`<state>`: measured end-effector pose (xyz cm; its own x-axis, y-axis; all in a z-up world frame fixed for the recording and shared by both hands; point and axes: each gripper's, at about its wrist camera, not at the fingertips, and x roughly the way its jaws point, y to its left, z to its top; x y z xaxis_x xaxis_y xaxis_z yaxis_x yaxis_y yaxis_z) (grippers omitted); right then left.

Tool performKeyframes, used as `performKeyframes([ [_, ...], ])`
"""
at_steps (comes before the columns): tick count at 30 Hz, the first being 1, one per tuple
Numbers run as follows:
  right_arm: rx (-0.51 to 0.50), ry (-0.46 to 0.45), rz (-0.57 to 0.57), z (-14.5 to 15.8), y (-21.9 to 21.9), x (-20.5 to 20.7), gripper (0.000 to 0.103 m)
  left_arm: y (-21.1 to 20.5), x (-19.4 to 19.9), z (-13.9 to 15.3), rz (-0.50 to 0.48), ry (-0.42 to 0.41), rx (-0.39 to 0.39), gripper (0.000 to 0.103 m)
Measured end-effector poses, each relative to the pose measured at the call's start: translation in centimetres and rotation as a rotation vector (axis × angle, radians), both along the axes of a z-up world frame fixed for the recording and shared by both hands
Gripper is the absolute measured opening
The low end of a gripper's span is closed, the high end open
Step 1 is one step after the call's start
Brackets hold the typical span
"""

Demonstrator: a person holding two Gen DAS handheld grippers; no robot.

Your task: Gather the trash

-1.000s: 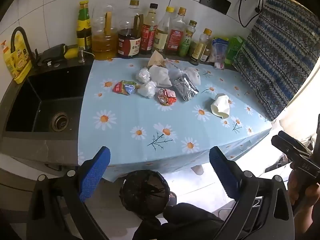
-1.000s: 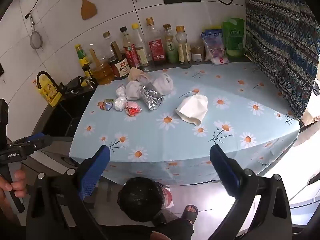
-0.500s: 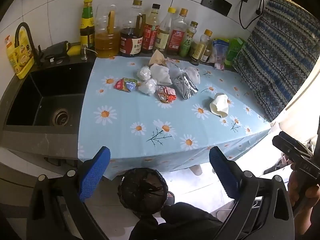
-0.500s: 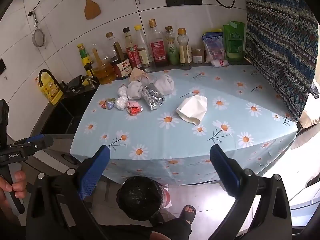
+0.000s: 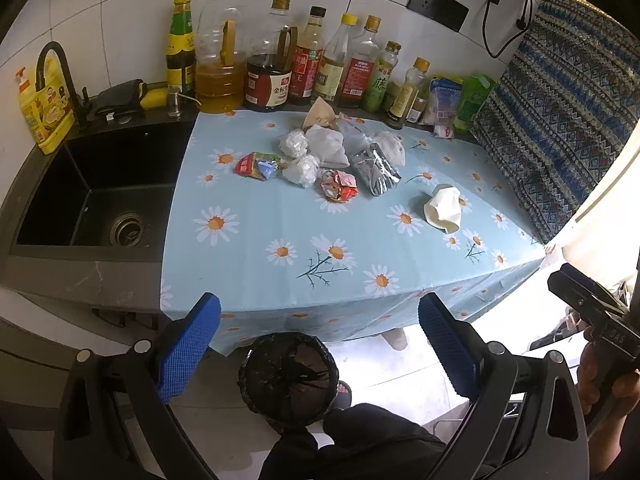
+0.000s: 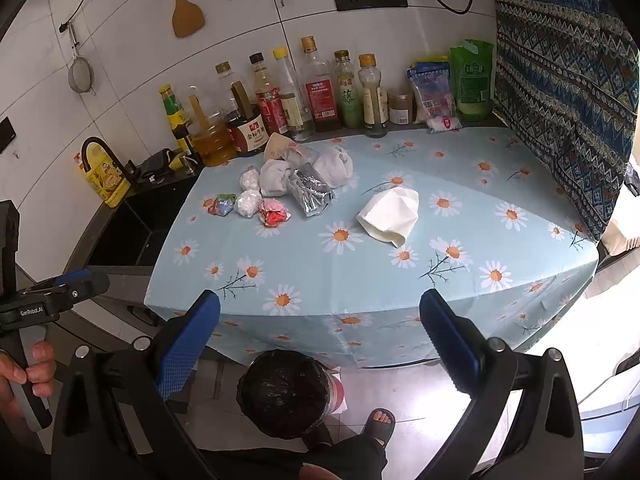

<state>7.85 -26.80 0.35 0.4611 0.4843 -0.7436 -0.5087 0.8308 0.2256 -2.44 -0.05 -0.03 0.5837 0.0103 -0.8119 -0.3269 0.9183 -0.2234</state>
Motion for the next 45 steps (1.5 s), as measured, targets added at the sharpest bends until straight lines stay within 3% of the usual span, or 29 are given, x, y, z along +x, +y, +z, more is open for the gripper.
performKeyframes([
  [45, -0.003, 0.019, -0.027, 0.0, 2.7, -0.4, 0.099, 2.9, 0.6, -0.4, -0.039, 0.02, -0.015, 0.096],
])
